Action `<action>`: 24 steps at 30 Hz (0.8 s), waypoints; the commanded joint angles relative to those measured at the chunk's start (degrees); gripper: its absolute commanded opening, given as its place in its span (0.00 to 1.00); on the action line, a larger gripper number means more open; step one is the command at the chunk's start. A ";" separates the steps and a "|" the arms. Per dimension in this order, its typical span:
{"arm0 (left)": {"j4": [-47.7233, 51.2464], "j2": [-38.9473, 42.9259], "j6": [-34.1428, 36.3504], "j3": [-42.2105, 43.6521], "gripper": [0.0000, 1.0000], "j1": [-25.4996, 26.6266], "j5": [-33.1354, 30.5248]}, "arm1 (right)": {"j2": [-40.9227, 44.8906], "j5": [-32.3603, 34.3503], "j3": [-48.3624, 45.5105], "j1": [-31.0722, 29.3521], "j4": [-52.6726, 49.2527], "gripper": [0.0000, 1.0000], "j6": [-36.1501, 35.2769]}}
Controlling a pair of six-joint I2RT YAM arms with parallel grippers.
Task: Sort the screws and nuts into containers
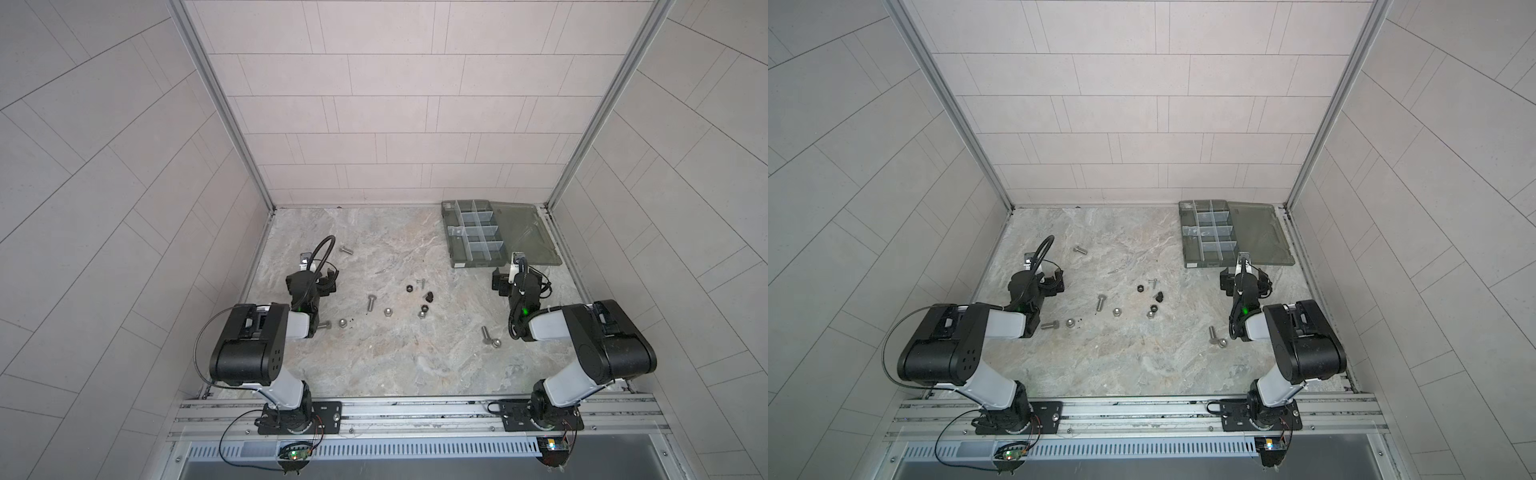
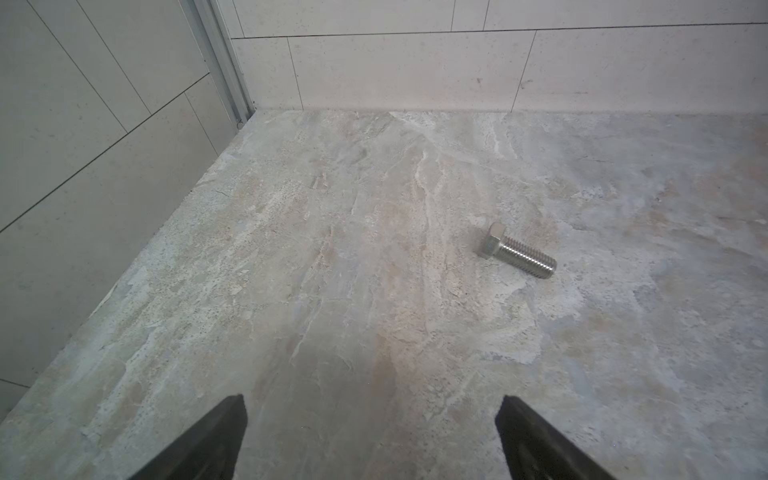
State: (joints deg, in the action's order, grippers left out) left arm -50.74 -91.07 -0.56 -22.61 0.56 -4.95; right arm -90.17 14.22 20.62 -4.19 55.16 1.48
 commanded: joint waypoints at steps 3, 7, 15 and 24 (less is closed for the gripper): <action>-1.46 0.29 0.03 -0.33 1.00 0.06 0.38 | -0.18 0.42 0.11 -0.12 0.57 0.99 -0.52; -1.45 0.23 -0.14 -0.33 1.00 -0.03 0.47 | -0.16 0.52 0.05 -0.09 0.55 0.99 -0.55; -1.27 0.06 -0.91 -0.57 1.00 -1.01 2.40 | -0.35 0.29 0.00 -0.12 1.01 0.99 -0.59; -0.68 -0.24 -0.94 -0.94 1.00 -1.37 2.89 | -0.40 0.20 0.12 -0.03 0.80 0.99 -0.35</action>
State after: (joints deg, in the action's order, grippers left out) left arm -50.70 -91.07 -0.82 -22.61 -0.38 -2.68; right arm -90.17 14.20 20.62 -4.19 55.48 1.50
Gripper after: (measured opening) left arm 0.999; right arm 0.993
